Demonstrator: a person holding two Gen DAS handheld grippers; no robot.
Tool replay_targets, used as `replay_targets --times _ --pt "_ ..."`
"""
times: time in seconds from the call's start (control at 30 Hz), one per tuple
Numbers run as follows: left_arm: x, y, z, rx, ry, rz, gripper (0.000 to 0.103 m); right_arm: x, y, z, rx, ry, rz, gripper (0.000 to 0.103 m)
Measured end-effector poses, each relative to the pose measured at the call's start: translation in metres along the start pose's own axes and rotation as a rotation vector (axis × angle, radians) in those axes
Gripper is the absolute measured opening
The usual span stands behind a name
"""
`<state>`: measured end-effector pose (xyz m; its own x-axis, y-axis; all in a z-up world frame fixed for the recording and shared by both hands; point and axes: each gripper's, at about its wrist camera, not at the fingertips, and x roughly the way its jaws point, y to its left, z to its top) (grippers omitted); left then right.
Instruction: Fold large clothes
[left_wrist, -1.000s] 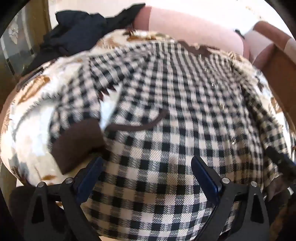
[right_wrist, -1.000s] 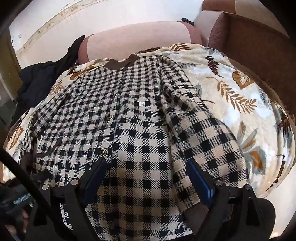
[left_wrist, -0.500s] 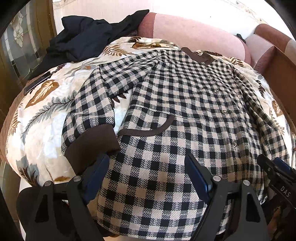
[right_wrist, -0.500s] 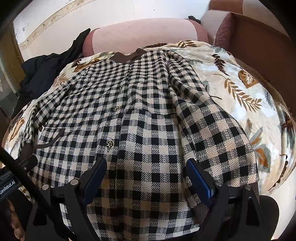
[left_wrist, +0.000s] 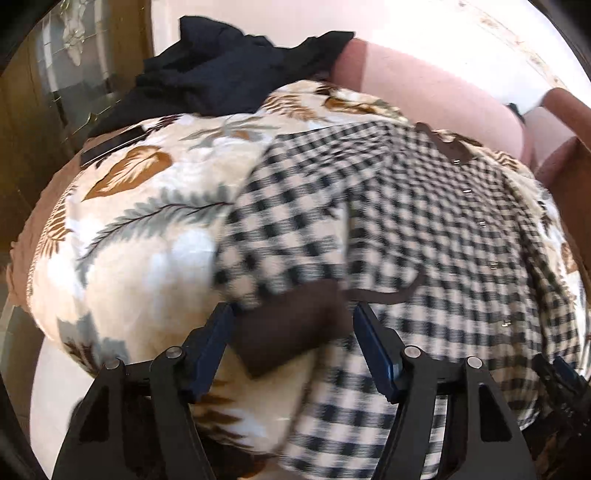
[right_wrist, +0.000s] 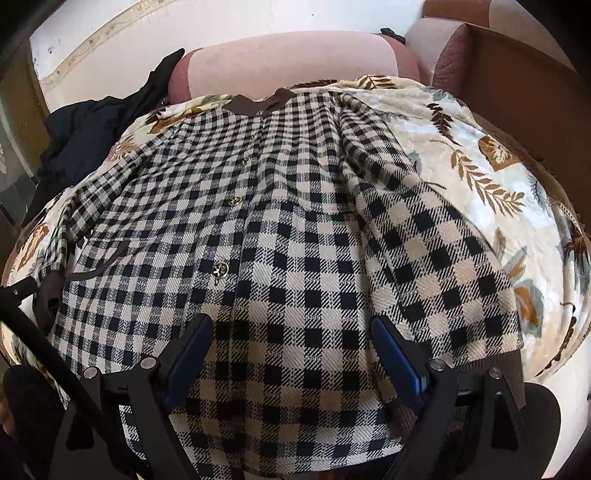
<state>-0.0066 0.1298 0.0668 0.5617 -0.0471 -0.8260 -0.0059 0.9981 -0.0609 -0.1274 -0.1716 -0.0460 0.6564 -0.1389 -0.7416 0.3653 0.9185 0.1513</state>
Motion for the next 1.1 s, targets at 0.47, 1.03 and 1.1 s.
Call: replay_targets --times 0.47,1.03,1.1 --pt "0.05 -0.023 0.005 0.106 0.058 -0.057 0.008 0.004 0.013 -0.01 -0.056 0.026 -0.016 0.091" --pt "-0.029 0.168 0.054 -0.406 -0.166 0.174 0.048 0.006 -0.007 0.004 -0.022 0.015 -0.015 0.091" --pt "-0.033 0.149 0.046 -0.352 -0.173 0.16 0.05 -0.006 -0.027 0.015 0.019 -0.013 -0.007 0.091"
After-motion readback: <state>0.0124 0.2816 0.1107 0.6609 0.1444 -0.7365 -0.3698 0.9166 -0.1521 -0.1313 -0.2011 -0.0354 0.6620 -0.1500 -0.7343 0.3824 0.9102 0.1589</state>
